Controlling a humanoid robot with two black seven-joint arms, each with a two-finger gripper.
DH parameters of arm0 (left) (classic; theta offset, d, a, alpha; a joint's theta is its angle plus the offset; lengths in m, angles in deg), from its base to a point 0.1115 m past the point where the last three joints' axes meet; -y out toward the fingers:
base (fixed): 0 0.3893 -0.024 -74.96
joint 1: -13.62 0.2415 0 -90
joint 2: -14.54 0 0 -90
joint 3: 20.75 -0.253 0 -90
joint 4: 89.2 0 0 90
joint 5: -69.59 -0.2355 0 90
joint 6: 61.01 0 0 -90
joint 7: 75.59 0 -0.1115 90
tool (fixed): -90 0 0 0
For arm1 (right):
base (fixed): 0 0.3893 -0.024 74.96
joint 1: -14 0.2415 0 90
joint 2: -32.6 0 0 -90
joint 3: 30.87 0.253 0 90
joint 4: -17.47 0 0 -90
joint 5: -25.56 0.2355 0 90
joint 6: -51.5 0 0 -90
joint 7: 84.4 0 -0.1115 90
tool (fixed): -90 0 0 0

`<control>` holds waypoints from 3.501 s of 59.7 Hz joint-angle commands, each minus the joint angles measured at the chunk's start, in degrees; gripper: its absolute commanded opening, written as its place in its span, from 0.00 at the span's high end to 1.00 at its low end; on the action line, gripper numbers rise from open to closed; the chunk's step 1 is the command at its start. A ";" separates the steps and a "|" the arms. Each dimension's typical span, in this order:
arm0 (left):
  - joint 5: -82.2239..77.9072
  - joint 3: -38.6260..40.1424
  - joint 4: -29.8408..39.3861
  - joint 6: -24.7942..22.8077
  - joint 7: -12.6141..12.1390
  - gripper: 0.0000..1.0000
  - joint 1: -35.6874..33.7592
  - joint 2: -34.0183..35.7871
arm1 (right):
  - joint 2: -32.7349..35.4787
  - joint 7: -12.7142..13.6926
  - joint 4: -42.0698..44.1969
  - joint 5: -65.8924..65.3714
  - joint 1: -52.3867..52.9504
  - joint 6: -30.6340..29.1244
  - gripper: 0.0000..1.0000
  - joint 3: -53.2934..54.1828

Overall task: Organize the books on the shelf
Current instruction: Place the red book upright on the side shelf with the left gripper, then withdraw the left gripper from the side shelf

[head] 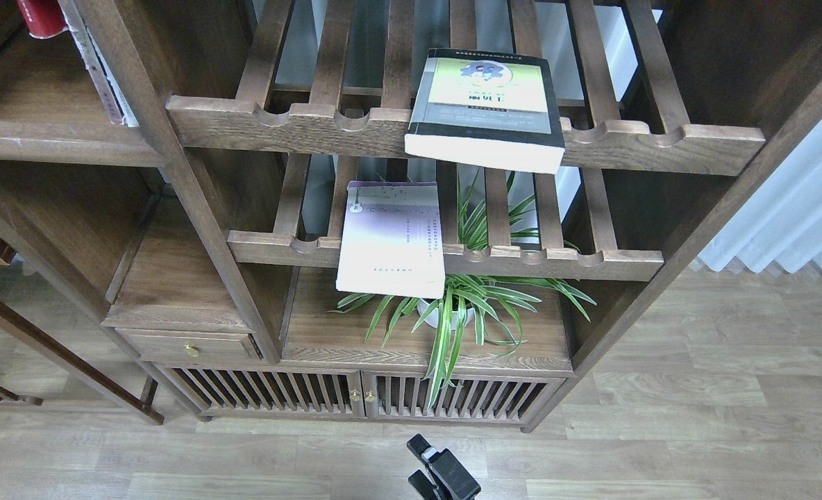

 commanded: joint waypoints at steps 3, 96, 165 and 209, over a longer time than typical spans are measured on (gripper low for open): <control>2.82 0.37 1.81 -0.01 0.05 0.59 1.76 1.08 | -0.10 0.01 -0.06 0.01 0.00 0.00 0.00 -0.02; 19.44 33.42 37.15 -0.01 -0.47 0.31 58.53 3.29 | -2.73 -0.08 0.55 1.15 0.79 0.00 0.00 0.25; 19.44 27.45 35.30 -0.01 -3.29 0.01 73.13 -11.75 | -2.73 -0.08 1.08 3.08 3.96 0.00 0.00 0.77; 19.53 26.04 34.86 -0.01 -3.37 0.00 73.83 -13.59 | -2.73 -0.08 1.17 3.17 3.69 0.00 0.00 1.13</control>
